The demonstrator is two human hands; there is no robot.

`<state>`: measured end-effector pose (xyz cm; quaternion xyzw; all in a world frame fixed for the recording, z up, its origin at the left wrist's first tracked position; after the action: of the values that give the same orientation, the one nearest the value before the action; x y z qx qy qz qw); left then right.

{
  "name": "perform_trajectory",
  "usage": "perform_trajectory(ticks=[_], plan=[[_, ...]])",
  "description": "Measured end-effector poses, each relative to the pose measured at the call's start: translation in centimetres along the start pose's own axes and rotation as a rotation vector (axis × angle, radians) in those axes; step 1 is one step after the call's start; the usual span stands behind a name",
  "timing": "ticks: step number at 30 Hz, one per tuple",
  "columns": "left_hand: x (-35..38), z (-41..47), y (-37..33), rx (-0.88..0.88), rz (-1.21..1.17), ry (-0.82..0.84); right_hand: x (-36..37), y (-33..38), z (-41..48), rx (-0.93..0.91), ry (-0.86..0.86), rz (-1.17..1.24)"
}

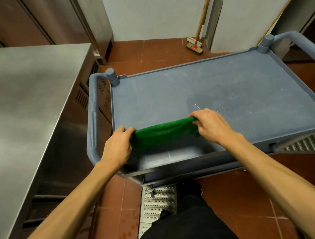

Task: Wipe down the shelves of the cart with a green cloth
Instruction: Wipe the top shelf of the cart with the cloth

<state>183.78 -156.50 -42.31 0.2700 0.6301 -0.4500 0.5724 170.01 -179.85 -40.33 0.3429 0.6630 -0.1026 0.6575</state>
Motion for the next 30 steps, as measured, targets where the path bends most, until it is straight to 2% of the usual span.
perform_trajectory(ticks=[6, 16, 25, 30], plan=[[-3.4, 4.8, 0.9, 0.01, 0.029, -0.087, -2.0, -0.3, 3.9, -0.021, -0.004, 0.008], [-6.3, 15.7, 0.7, -0.004, 0.014, -0.114, -8.5, -2.6, 14.1, -0.018, -0.029, 0.055], [-6.6, 27.4, -0.6, 0.018, 0.046, -0.094, -12.4, -7.5, 24.9, 0.021, -0.047, 0.077], [-6.4, 34.3, -0.9, 0.024, 0.062, -0.116, -13.3, -11.1, 30.8, 0.109, -0.028, 0.111]])
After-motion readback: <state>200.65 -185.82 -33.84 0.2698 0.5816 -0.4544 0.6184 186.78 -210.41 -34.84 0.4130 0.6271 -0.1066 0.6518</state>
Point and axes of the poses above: each hand's wrist, its own z-axis towards the middle knuckle, its own x-axis out of the palm, y = z × x, the point moved 10 cm from there along z, towards the middle knuckle, and after that the axes turned 15 degrees about x, right-handed, at the moved point
